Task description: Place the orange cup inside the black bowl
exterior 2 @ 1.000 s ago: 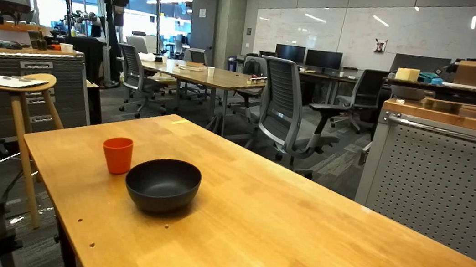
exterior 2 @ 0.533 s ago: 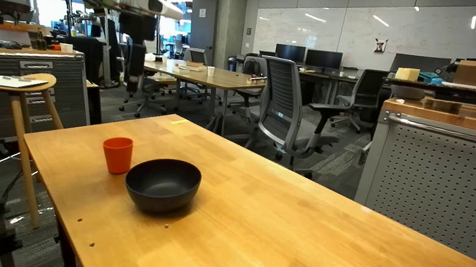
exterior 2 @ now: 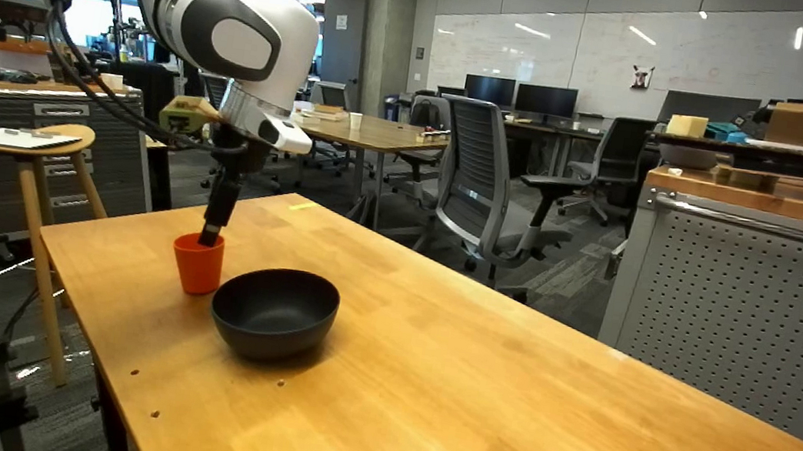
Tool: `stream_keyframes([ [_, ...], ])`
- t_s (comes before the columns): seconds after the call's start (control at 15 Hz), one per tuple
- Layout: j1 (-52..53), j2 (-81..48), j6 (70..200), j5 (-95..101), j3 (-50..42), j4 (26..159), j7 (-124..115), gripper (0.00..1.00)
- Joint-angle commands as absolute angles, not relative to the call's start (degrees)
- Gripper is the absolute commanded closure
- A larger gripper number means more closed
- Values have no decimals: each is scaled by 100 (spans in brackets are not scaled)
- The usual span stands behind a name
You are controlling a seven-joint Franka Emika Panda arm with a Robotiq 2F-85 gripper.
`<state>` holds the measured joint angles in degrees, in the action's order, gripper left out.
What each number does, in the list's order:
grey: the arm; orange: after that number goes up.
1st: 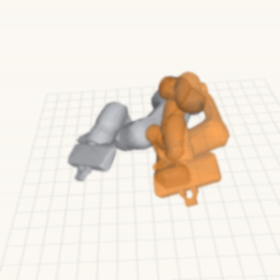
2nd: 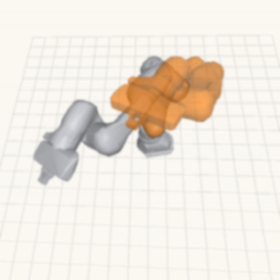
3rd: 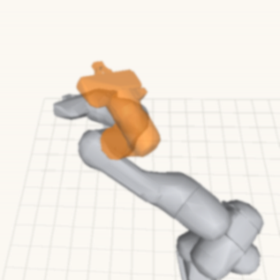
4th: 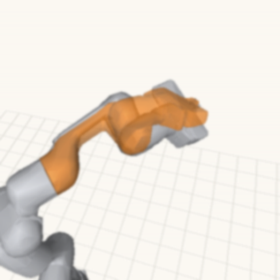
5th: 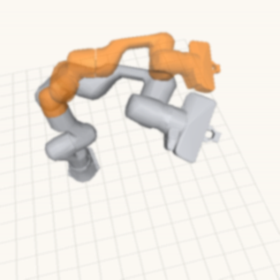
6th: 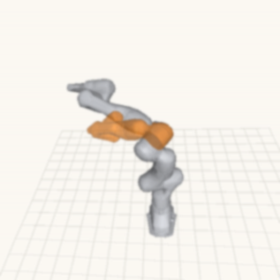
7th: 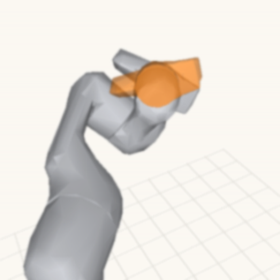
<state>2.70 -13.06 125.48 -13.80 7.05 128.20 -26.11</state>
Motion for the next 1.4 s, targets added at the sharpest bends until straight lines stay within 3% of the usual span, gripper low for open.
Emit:
stream_keyframes([
  [0.0,432,-1354,12394,-1847,656,12750,-2618,0],
  [0.6,615,-1772,13373,-1694,447,12968,-2899,1],
  [0.67,604,-1828,13434,-1741,430,12973,-2883,26],
  [0.8,587,-1911,13508,-1814,411,12972,-2837,30],
  [1.33,466,-1789,13499,-2362,509,13026,-2586,93],
])
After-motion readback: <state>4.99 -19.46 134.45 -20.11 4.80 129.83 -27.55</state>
